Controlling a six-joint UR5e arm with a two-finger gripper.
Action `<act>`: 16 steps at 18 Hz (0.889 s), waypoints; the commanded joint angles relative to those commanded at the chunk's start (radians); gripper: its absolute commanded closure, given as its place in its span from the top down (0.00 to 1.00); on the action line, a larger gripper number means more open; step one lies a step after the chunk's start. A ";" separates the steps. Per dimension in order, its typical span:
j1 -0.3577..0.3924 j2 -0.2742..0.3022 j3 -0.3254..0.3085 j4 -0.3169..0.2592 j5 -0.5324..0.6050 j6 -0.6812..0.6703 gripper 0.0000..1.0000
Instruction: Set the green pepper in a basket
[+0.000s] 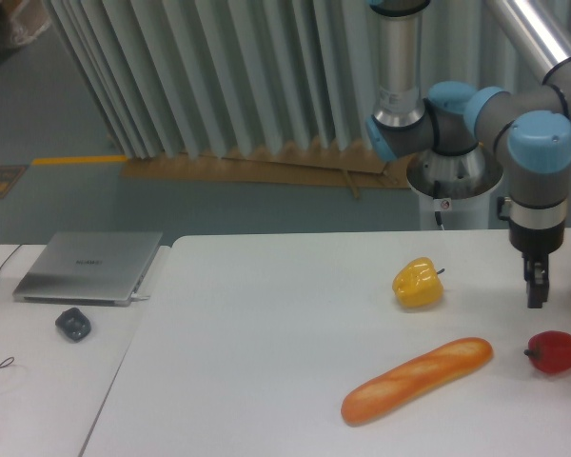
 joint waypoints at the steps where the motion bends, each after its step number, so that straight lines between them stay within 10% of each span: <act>1: 0.017 0.000 0.008 -0.002 0.000 0.026 0.61; 16: 0.219 -0.017 0.103 -0.002 -0.028 0.281 0.60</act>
